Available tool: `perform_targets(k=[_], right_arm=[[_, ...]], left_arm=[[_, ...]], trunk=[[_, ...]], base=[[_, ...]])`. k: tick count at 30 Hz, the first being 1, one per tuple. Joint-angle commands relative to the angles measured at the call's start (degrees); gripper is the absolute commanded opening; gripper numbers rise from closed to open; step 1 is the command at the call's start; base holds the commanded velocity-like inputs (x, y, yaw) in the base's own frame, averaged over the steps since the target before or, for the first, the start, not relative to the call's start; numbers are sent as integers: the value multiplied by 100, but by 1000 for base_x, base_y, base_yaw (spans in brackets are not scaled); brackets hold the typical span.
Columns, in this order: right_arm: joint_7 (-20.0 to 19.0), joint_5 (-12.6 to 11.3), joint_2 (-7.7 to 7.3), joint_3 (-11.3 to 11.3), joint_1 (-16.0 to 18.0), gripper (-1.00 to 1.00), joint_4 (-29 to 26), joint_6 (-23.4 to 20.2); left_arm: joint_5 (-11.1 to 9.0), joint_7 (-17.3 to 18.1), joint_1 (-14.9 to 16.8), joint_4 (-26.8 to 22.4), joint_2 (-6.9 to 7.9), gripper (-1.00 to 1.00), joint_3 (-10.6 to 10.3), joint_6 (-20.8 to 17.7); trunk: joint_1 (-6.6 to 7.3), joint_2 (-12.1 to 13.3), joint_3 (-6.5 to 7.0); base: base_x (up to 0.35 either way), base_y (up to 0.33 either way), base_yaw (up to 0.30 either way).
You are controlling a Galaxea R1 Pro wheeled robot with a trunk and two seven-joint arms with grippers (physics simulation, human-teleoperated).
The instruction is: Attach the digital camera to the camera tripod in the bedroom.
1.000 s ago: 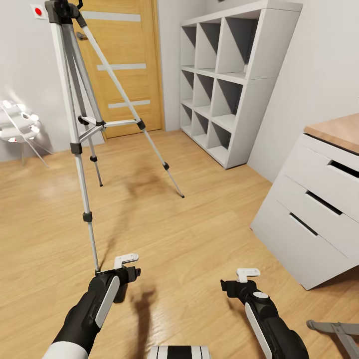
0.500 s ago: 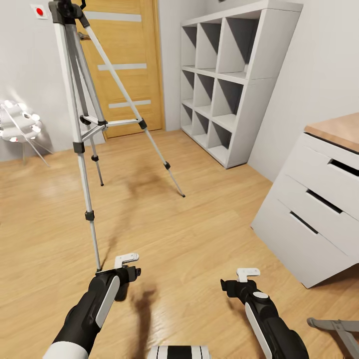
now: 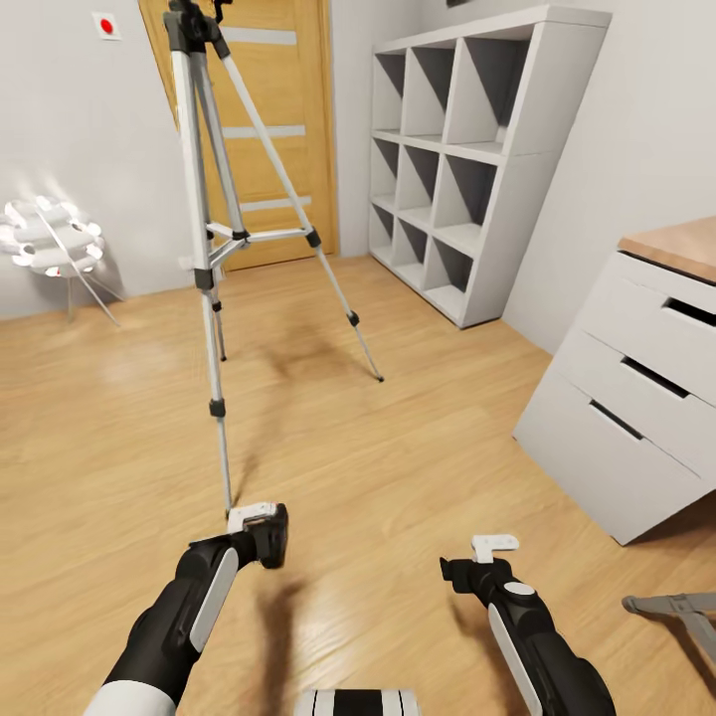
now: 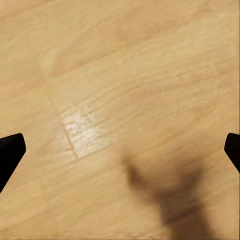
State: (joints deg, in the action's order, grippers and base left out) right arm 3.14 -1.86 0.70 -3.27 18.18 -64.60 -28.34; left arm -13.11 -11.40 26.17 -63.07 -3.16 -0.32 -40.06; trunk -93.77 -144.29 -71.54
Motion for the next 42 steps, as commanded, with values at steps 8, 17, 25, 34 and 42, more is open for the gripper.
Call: perform_targets(k=[8, 17, 25, 34, 42], right_arm=[[51, -14, 0, -11, 2, 100, -11, -34], [70, -16, 0, -8, 2, 100, -9, -27], [115, 1, 2, -2, 2, 100, -4, -17], [110, 4, 2, -18, 2, 100, -5, -24], [95, 4, 1, -9, 2, 100, -33, -47]], left_arm=[[-56, -47, 2, -11, 0, 100, -6, -19], [-50, -47, 2, -3, 6, 100, -10, -19], [-50, -37, 2, 78, 8, 100, -21, -1], [-44, -29, 2, 267, 9, 100, -34, 20], [-29, -29, 2, 328, 9, 100, -38, 24]], trunk=[[3, -2, -4], [3, -2, -4], [3, -2, -4], [3, -2, -4], [3, -2, -4]], base=[[-76, 87, 0], [-12, 14, 0], [-2, 2, 0], [0, 0, 0], [0, 0, 17]])
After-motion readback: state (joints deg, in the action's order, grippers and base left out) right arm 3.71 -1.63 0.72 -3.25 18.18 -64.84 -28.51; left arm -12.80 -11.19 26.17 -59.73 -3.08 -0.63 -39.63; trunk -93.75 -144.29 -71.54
